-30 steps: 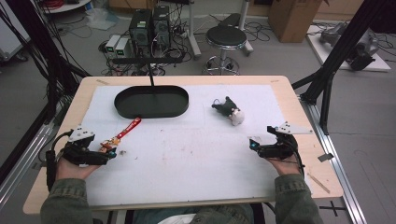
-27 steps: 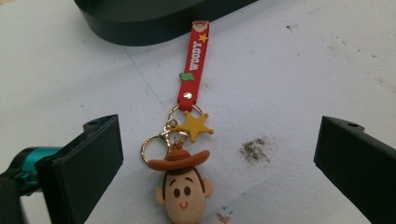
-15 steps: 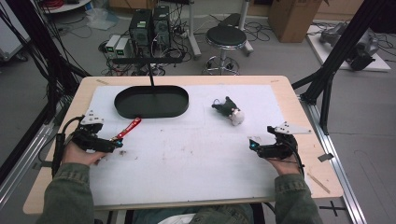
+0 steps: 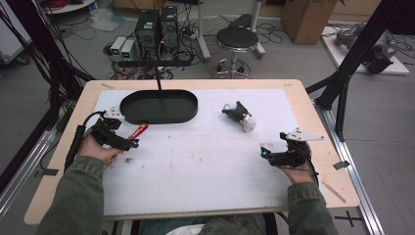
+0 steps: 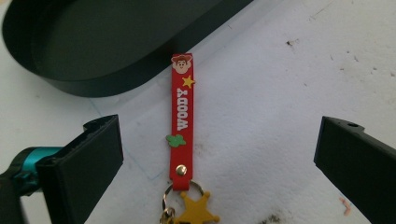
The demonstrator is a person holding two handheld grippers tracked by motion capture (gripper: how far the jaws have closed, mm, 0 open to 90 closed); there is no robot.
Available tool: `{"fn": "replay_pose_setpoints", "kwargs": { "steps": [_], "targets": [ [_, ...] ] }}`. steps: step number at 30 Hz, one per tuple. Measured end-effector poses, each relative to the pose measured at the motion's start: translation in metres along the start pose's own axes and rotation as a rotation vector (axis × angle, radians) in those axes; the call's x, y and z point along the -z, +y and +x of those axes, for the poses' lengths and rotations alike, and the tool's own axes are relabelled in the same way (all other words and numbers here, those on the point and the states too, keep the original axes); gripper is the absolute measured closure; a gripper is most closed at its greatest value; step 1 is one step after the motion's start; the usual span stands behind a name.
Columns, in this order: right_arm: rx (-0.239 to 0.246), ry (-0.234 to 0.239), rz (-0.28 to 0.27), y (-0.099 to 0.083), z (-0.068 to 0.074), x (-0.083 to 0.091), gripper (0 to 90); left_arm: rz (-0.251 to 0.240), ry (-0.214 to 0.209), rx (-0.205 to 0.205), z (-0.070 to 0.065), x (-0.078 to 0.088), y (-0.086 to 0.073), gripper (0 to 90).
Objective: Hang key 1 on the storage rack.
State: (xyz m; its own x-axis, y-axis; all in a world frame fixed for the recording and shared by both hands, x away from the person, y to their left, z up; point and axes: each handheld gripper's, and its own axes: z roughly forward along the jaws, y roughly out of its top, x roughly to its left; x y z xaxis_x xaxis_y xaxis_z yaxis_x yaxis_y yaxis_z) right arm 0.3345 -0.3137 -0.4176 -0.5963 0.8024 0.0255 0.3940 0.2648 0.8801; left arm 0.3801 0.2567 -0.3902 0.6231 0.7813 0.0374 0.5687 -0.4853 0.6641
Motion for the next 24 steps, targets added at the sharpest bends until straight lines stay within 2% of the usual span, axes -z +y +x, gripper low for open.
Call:
{"fn": "replay_pose_setpoints", "kwargs": {
  "steps": [4,5,8,10,12,15,17,20,21,23,24],
  "targets": [
    [0.000,0.002,-0.001,0.000,-0.001,0.000,0.6,0.015,-0.020,0.017,0.006,-0.009,0.009,1.8],
    [0.001,0.003,0.001,0.000,0.000,0.000,0.6,0.036,-0.075,0.063,0.013,-0.015,0.012,1.8],
    [0.001,0.007,0.003,0.000,0.001,0.000,0.6,0.062,-0.078,0.073,0.019,-0.019,0.015,2.9],
    [0.006,0.011,0.001,0.000,0.000,0.000,0.6,0.049,-0.082,0.117,0.028,-0.027,0.019,2.9],
    [-0.001,0.009,0.004,0.000,0.000,-0.001,0.6,0.075,-0.083,0.115,0.030,-0.033,0.021,4.5],
    [0.001,0.008,0.001,0.000,0.000,0.000,0.6,0.137,-0.072,0.089,0.030,-0.046,0.024,6.6],
    [0.000,0.007,0.000,0.000,0.000,0.000,0.6,0.147,-0.081,0.103,0.032,-0.050,0.026,6.6],
    [-0.001,0.004,0.006,-0.001,0.000,0.001,0.6,0.173,-0.074,0.093,0.032,-0.055,0.028,8.0],
    [0.001,0.004,0.006,-0.001,0.000,0.001,0.6,0.177,-0.089,0.091,0.031,-0.056,0.029,10.0],
    [0.002,0.002,0.009,-0.001,0.000,0.001,0.6,0.202,-0.092,0.075,0.027,-0.060,0.029,21.2],
    [0.002,0.002,0.009,-0.001,0.000,0.001,0.6,0.202,-0.092,0.075,0.027,-0.060,0.029,22.2]
  ]
}}
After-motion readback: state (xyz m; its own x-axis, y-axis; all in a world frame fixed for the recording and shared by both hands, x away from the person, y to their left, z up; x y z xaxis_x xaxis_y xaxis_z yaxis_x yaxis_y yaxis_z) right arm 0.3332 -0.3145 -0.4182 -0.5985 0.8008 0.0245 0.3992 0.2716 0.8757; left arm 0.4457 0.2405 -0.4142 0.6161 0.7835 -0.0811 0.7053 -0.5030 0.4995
